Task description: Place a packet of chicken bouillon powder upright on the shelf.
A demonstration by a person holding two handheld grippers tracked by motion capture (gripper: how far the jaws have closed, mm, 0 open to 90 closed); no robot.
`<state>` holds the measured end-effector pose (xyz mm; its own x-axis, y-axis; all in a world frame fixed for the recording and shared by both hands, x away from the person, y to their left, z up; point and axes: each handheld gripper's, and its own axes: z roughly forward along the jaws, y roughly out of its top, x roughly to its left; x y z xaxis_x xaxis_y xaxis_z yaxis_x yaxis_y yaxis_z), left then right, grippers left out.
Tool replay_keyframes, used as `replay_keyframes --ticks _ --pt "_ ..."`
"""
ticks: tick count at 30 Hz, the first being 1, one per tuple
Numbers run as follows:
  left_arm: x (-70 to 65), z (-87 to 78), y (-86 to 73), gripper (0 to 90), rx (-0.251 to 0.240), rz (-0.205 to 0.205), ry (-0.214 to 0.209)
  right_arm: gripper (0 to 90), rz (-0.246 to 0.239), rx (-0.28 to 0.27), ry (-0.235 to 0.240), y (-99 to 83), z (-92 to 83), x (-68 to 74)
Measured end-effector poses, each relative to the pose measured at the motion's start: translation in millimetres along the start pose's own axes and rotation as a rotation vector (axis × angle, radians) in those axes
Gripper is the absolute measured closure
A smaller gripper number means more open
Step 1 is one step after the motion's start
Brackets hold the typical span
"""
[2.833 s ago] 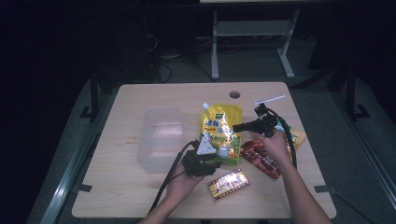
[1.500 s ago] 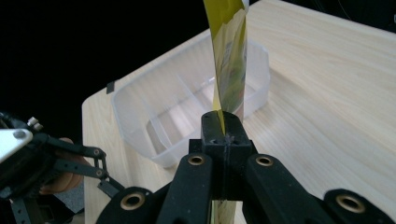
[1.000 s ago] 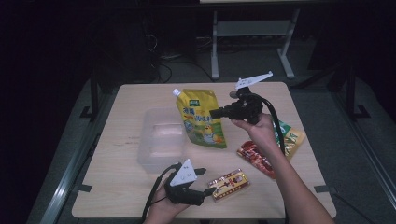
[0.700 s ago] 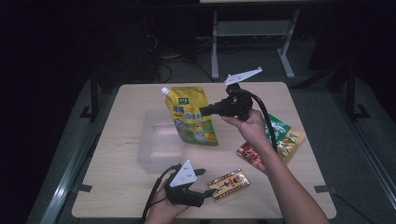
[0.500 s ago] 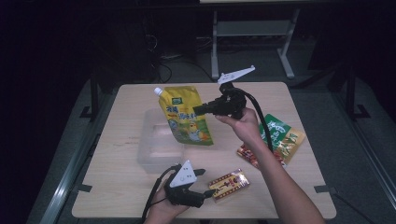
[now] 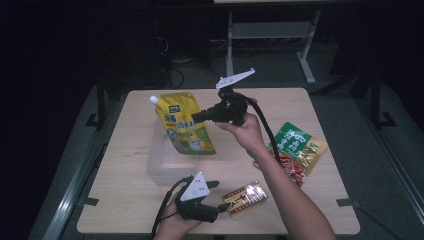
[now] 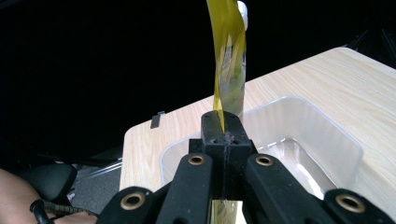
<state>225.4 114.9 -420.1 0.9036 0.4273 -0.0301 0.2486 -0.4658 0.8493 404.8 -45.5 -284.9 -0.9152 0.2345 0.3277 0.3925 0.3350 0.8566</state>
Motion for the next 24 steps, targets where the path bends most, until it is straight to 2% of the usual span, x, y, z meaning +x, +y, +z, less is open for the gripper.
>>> replay_keyframes --ticks 7,8,13,15,24 --pt "0.4 -0.5 0.3 27.9 0.000 0.014 -0.002 90.0 0.000 -0.003 0.024 3.7 17.1 -0.6" --pt "-0.5 -0.4 0.0 27.8 -0.001 0.001 -0.004 90.0 -0.001 -0.003 0.026 3.8 20.3 -0.9" --pt "-0.7 -1.2 -0.2 27.5 -0.005 -0.005 -0.006 90.0 0.003 -0.006 0.040 3.0 33.1 -3.3" --pt "-1.5 -1.1 -0.5 27.5 -0.018 -0.013 -0.009 90.0 0.010 -0.008 0.050 2.0 43.4 -4.3" --pt "-0.5 -3.7 -0.8 27.4 -0.027 -0.014 -0.007 90.0 0.010 0.008 0.060 -1.8 69.5 -4.9"
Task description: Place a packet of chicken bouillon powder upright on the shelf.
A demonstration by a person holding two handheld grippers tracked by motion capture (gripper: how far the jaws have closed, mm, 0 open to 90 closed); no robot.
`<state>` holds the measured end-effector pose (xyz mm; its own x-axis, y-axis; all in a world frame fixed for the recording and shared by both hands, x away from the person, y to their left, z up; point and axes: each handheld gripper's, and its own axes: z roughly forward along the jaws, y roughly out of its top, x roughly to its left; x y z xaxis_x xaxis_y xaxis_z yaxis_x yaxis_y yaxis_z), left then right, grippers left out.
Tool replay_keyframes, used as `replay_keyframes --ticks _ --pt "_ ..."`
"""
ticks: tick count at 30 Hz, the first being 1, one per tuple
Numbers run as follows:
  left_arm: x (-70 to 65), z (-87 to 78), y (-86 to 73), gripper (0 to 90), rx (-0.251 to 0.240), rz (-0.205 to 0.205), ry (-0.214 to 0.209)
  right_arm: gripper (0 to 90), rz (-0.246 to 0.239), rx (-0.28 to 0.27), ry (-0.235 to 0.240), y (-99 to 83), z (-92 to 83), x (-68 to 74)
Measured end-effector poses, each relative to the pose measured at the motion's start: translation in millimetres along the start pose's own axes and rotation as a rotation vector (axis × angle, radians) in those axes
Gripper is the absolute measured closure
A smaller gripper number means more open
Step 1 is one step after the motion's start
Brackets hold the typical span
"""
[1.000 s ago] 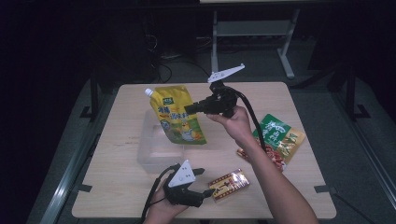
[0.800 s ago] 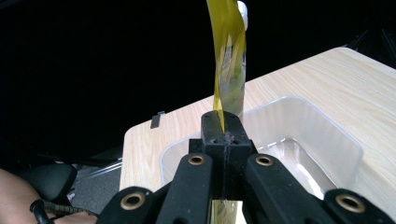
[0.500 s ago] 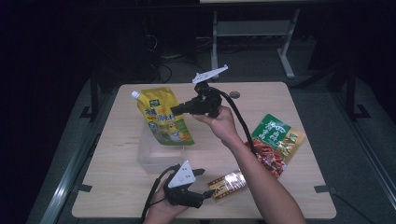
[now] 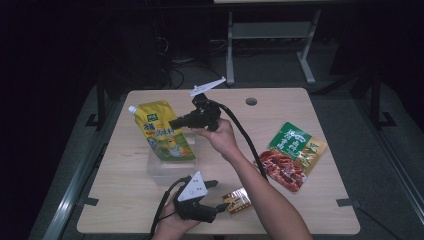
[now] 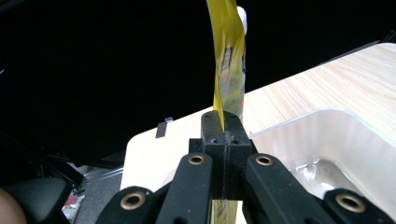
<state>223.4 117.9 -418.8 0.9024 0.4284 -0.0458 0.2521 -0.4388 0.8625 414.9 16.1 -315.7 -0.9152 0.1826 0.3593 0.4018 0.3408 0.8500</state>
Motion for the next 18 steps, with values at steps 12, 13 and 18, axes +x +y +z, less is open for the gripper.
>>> replay_keyframes --ticks 12,13,18 --pt "-1.7 0.3 0.5 27.4 0.010 0.011 -0.005 90.0 0.051 0.002 -0.025 -30.0 15.1 -12.6" --pt "-1.7 0.3 0.5 27.4 0.010 0.011 -0.005 90.0 0.051 0.002 -0.025 -30.0 15.1 -12.6" --pt "-2.6 2.3 0.8 27.4 0.009 0.014 -0.009 89.6 0.049 0.016 -0.055 -33.8 9.8 -13.0"
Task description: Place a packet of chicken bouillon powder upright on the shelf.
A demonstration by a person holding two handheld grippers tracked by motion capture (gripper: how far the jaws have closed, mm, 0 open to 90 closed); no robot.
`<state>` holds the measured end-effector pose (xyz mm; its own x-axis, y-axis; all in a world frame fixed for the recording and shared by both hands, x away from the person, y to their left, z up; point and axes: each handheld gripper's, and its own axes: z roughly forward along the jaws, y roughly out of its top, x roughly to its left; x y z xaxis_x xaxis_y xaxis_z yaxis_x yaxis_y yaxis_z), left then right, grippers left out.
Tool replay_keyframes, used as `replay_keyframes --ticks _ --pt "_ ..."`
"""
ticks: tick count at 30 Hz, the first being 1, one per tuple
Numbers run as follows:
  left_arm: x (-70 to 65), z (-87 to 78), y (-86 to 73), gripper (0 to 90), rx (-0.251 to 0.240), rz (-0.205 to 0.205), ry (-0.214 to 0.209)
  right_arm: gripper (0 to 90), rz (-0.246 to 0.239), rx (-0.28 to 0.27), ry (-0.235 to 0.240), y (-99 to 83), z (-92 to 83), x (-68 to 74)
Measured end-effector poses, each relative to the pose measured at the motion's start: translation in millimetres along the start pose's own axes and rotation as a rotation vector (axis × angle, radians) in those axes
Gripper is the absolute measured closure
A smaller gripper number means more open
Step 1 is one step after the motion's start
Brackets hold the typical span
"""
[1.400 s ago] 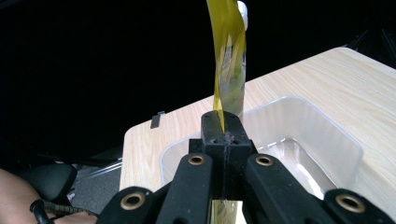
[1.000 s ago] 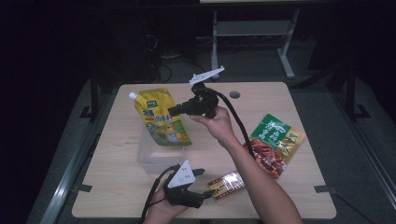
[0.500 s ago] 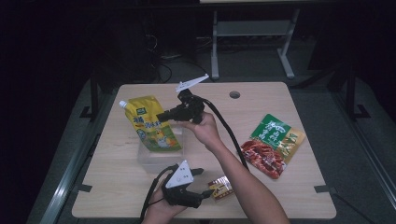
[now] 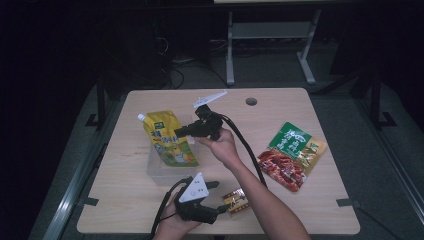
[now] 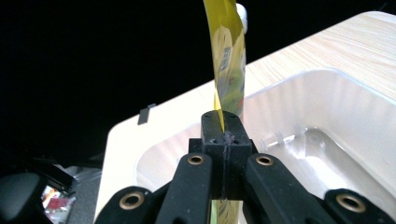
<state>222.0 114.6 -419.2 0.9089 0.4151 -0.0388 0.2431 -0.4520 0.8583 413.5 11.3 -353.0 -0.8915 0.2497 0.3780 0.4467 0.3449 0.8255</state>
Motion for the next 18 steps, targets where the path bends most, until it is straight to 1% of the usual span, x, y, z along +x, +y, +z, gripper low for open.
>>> replay_keyframes --ticks 1,2,5,7,8,9,11,12,13,14,15,16,17,18 --pt "0.0 0.0 0.0 27.4 0.000 0.000 0.000 89.6 0.000 0.000 0.000 0.0 0.0 0.0" --pt "-0.1 0.5 0.0 27.4 -0.003 0.000 0.000 88.9 -0.013 0.016 -0.021 1.0 -0.9 1.1" --pt "0.2 0.6 0.2 27.4 -0.002 0.006 0.001 87.8 -0.016 0.029 -0.032 2.7 -0.6 1.6" --pt "0.7 0.4 0.3 27.4 -0.002 0.011 0.001 82.1 -0.015 0.058 -0.041 5.8 0.9 2.6" --pt "0.8 0.1 0.5 27.3 -0.001 0.007 0.000 76.8 -0.017 0.088 -0.049 9.0 3.9 3.8" --pt "0.8 0.1 0.5 27.3 -0.001 0.007 0.000 76.8 -0.017 0.088 -0.049 9.0 3.9 3.8" --pt "0.7 -0.3 0.6 27.3 -0.001 0.008 0.002 72.3 -0.018 0.125 -0.060 13.9 9.0 5.0" --pt "0.9 -0.6 0.6 27.3 -0.001 0.010 0.002 64.9 -0.027 0.155 -0.075 18.2 13.3 5.9" --pt "0.8 -0.8 0.5 27.3 0.000 0.010 0.002 62.8 -0.022 0.162 -0.077 20.5 16.1 5.9" --pt "0.8 -0.8 0.5 27.3 0.000 0.010 0.002 62.8 -0.022 0.162 -0.077 20.5 16.1 5.9" --pt "0.8 -0.9 0.5 27.3 -0.001 0.011 0.003 62.3 -0.021 0.173 -0.081 23.1 17.7 5.7" --pt "0.6 -1.1 0.5 27.3 -0.001 0.011 0.002 62.3 -0.011 0.175 -0.080 25.2 19.2 5.8" --pt "0.5 -1.2 0.4 27.3 0.000 0.012 0.002 62.3 0.001 0.185 -0.092 27.7 21.0 5.0" --pt "0.2 -1.0 0.1 27.2 -0.003 0.010 0.002 68.3 0.021 0.195 -0.106 30.4 23.1 3.3"
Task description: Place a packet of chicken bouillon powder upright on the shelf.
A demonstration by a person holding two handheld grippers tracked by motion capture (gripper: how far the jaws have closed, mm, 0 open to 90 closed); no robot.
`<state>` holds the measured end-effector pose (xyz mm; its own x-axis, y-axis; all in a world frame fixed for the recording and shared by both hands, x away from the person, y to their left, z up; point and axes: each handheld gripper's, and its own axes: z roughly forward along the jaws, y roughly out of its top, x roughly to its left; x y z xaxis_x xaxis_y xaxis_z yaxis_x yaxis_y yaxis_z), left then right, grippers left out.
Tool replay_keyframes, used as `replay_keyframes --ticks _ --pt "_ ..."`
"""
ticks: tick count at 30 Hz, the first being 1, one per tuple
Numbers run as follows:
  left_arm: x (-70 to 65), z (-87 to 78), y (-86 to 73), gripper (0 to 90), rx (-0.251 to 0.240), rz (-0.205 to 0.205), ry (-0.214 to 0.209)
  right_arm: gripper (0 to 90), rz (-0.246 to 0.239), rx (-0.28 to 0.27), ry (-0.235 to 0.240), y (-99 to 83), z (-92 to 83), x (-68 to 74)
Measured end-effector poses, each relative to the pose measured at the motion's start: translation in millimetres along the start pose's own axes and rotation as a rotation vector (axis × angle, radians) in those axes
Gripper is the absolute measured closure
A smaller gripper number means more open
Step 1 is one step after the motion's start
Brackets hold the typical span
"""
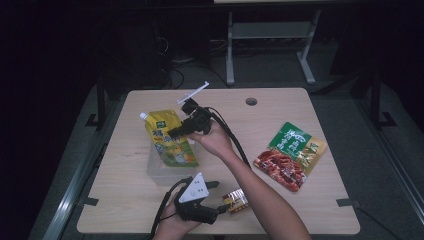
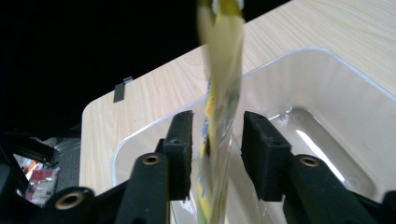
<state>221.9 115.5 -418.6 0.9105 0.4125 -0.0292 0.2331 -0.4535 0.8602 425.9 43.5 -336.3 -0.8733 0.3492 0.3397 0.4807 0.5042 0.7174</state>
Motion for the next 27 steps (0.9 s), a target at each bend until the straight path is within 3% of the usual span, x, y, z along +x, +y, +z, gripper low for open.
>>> replay_keyframes --ticks 1,4,8,14,20,27 --pt "0.0 0.0 0.0 27.2 0.000 0.000 0.000 68.3 0.000 0.000 0.000 0.0 0.0 0.0" --pt "-0.4 -0.4 -0.1 27.2 0.002 0.003 0.000 83.4 0.014 -0.008 -0.009 0.5 1.7 -2.1" --pt "-0.5 -0.6 -0.1 27.2 0.005 0.004 -0.001 88.4 0.010 -0.016 -0.025 -1.9 0.6 -2.3" --pt "-1.9 0.3 -0.1 27.2 0.002 0.006 -0.005 89.7 0.020 -0.088 0.010 -13.5 -3.8 2.8" --pt "-4.0 2.0 -0.1 27.2 0.004 -0.004 -0.007 89.7 -0.009 -0.169 0.001 -20.8 -8.9 11.5" --pt "-3.5 2.3 -0.7 27.2 0.010 0.007 -0.009 89.8 0.002 -0.237 0.009 -32.7 -5.7 6.3"
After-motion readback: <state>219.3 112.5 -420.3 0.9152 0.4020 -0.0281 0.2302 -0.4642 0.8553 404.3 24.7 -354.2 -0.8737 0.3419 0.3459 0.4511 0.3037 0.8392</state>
